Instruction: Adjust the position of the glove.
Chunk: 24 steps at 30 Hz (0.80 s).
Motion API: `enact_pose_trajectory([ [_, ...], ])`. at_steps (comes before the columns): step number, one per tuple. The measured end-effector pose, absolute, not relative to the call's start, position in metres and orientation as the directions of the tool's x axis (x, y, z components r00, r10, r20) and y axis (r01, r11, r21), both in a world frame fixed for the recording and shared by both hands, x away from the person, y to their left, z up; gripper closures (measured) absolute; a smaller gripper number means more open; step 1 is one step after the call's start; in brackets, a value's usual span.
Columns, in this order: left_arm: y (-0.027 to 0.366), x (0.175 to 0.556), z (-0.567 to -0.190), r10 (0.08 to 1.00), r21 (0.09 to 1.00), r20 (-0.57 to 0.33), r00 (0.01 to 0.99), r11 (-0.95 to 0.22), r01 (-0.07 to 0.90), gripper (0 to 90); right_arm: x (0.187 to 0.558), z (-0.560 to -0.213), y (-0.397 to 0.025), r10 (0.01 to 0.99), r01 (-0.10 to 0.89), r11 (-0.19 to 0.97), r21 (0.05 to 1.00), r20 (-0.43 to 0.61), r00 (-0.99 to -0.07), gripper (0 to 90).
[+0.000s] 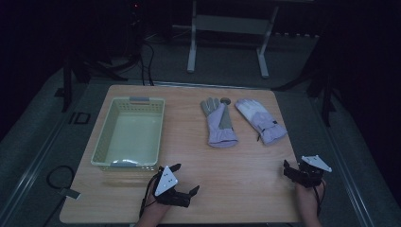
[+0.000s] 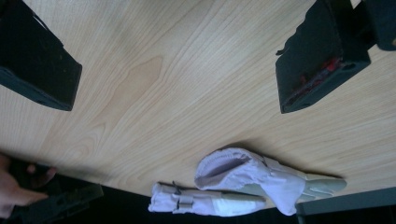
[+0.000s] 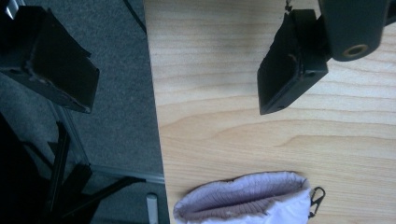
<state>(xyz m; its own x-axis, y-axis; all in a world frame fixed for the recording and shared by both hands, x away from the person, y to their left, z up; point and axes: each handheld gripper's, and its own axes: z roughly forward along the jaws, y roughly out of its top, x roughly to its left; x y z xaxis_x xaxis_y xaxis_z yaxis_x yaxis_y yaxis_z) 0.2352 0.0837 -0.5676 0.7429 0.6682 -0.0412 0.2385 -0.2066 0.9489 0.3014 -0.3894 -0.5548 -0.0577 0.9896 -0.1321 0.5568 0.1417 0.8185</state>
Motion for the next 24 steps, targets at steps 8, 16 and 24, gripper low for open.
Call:
enact_pose_trajectory([
  [8,0.081,0.236,-0.567,0.652,0.943,-0.027,0.757,-0.234,0.236,0.3,0.302,-0.551,-0.393,0.993,0.585,0.117,0.803,-0.088,-0.077,11.4],
  [16,0.083,0.237,-0.567,0.642,0.944,-0.050,0.765,-0.219,0.245,0.3,0.313,-0.521,-0.389,0.980,0.596,0.194,0.779,-0.120,-0.162,11.1],
  [24,0.083,0.236,-0.567,0.643,0.945,-0.050,0.764,-0.217,0.244,0.3,0.330,-0.471,-0.383,0.972,0.578,0.217,0.787,-0.118,-0.204,12.8],
])
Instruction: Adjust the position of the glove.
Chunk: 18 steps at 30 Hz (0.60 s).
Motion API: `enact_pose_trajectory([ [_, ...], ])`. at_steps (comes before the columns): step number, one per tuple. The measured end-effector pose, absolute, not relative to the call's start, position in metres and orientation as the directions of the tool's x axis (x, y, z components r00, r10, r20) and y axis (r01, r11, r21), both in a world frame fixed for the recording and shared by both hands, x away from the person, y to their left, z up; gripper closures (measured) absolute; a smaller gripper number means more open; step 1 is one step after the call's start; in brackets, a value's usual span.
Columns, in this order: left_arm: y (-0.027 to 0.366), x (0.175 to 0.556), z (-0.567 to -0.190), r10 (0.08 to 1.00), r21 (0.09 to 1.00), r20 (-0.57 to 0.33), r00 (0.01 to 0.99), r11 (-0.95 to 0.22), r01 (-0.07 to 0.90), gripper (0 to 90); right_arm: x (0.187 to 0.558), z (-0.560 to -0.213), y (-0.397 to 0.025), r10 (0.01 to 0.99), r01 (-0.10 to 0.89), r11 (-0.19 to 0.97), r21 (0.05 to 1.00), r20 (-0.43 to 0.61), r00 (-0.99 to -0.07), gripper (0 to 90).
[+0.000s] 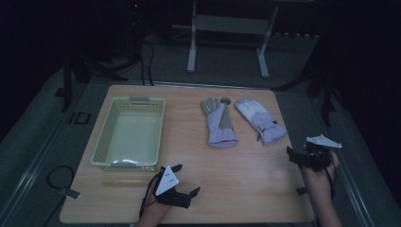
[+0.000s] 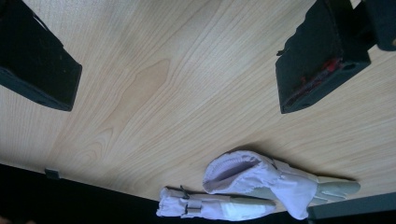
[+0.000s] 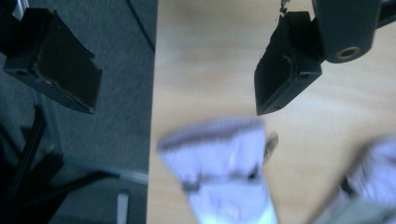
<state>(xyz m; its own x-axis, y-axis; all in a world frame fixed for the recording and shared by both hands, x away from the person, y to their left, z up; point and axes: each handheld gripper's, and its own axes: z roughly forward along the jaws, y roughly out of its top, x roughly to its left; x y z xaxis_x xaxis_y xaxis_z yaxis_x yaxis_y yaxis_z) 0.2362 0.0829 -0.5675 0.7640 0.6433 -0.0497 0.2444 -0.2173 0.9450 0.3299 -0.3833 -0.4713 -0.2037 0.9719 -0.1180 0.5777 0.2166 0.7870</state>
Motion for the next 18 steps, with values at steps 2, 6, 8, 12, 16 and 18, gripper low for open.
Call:
enact_pose_trajectory([
  [2,0.083,0.237,-0.567,0.643,0.944,-0.053,0.764,-0.217,0.248,0.3,0.335,-0.459,-0.378,0.972,0.566,0.213,0.797,-0.116,-0.204,11.7],
  [6,0.084,0.237,-0.567,0.642,0.944,-0.057,0.765,-0.214,0.251,0.3,0.339,-0.448,-0.372,0.970,0.543,0.210,0.813,-0.102,-0.223,10.9],
  [8,0.084,0.237,-0.567,0.641,0.944,-0.059,0.765,-0.213,0.251,0.2,0.349,-0.434,-0.360,0.963,0.532,0.222,0.817,-0.098,-0.251,11.0],
  [12,0.084,0.237,-0.567,0.641,0.944,-0.056,0.766,-0.215,0.249,0.3,0.363,-0.420,-0.345,0.948,0.525,0.259,0.811,-0.107,-0.301,13.3],
  [16,0.084,0.236,-0.567,0.639,0.945,-0.055,0.767,-0.214,0.247,0.2,0.377,-0.404,-0.329,0.940,0.507,0.267,0.819,-0.107,-0.323,13.7],
  [18,0.084,0.236,-0.568,0.637,0.946,-0.056,0.769,-0.213,0.245,0.2,0.389,-0.393,-0.317,0.935,0.507,0.274,0.818,-0.103,-0.338,14.6],
])
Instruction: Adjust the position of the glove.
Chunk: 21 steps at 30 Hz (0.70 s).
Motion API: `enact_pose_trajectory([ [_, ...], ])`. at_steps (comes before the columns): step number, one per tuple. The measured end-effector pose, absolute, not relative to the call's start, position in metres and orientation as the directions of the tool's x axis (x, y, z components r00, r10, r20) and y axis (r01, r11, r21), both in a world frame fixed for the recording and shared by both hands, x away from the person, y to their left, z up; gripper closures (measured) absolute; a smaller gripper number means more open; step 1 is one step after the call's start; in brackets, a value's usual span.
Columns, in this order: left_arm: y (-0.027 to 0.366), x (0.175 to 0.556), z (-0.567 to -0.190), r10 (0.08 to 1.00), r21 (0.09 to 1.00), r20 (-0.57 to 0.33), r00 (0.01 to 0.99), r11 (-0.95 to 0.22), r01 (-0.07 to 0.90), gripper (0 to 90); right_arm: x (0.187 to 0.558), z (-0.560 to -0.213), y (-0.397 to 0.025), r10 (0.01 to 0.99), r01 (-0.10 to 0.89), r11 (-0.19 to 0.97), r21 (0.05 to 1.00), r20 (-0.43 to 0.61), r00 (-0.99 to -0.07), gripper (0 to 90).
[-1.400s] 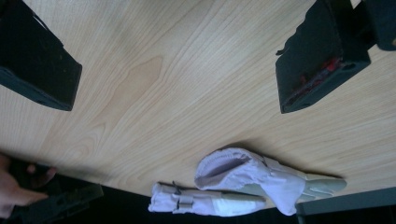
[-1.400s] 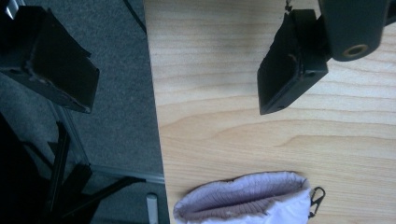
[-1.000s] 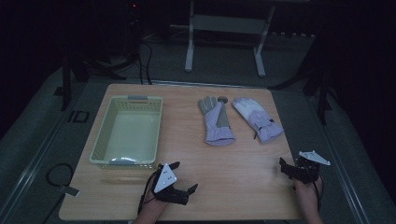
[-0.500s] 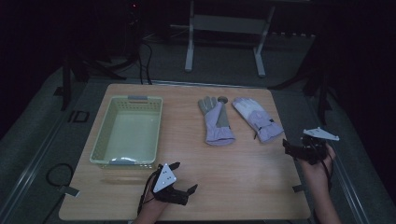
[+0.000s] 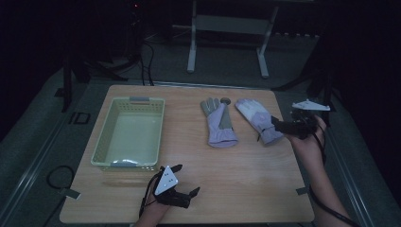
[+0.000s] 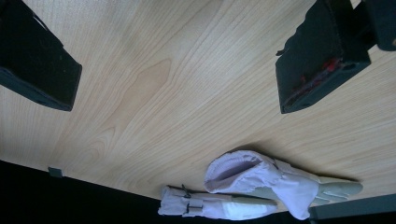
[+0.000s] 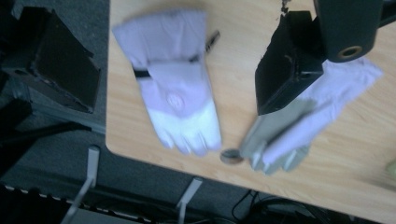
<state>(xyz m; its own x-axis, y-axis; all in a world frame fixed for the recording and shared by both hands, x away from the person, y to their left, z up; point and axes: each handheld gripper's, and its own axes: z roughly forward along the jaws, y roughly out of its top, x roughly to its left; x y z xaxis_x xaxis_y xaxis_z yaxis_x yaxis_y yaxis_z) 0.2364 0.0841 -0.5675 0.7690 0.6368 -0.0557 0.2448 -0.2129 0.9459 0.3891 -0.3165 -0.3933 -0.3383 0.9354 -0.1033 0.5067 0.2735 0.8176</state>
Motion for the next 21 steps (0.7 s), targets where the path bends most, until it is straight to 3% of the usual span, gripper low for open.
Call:
enact_pose_trajectory([
  [11,0.084,0.236,-0.568,0.632,0.947,-0.052,0.773,-0.214,0.239,0.2,0.421,-0.375,-0.274,0.914,0.514,0.276,0.812,-0.056,-0.403,23.2],
  [21,0.085,0.237,-0.567,0.628,0.947,-0.056,0.776,-0.213,0.241,0.2,0.451,-0.394,-0.221,0.880,0.545,0.318,0.775,-0.028,-0.474,33.7],
])
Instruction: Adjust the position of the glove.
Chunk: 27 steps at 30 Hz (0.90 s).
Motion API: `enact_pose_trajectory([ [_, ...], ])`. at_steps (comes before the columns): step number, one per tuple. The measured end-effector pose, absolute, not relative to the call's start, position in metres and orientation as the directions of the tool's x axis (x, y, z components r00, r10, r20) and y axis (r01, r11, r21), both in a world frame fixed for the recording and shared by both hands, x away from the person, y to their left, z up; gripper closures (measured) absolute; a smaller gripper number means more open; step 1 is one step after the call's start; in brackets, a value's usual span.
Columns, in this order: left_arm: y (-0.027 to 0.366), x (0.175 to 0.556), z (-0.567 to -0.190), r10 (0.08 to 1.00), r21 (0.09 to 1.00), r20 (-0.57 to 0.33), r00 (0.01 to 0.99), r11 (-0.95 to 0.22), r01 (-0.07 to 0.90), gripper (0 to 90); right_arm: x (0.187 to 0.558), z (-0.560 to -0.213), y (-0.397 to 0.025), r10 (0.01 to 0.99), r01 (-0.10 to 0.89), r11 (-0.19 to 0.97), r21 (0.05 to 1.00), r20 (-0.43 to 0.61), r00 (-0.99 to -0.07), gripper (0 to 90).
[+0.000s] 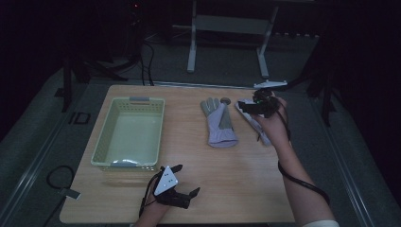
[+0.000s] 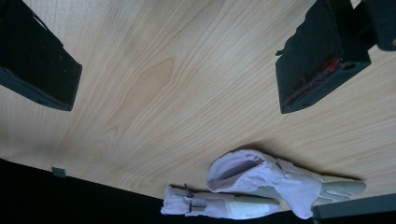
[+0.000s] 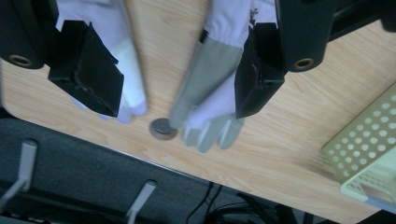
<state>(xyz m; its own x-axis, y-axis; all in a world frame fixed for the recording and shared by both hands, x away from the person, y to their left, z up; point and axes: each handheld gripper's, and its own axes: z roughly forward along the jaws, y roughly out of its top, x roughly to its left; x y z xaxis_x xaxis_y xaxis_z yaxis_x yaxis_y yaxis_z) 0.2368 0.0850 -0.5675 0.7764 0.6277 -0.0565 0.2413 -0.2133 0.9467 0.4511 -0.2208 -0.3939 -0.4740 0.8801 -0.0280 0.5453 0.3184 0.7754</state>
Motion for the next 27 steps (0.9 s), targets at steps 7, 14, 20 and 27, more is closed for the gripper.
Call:
enact_pose_trajectory([
  [7,0.086,0.237,-0.568,0.623,0.946,-0.074,0.779,-0.205,0.253,0.2,0.467,-0.415,-0.198,0.866,0.565,0.367,0.739,-0.049,-0.498,36.8],
  [14,0.084,0.236,-0.568,0.621,0.947,-0.059,0.782,-0.214,0.241,0.2,0.489,-0.450,-0.187,0.856,0.637,0.407,0.655,-0.029,-0.516,42.9],
  [20,0.084,0.236,-0.568,0.621,0.946,-0.056,0.782,-0.216,0.240,0.2,0.494,-0.477,-0.185,0.861,0.659,0.407,0.633,-0.024,-0.509,44.2],
  [27,0.083,0.235,-0.567,0.620,0.946,-0.049,0.783,-0.222,0.235,0.2,0.501,-0.504,-0.175,0.868,0.684,0.407,0.605,-0.025,-0.495,46.0],
])
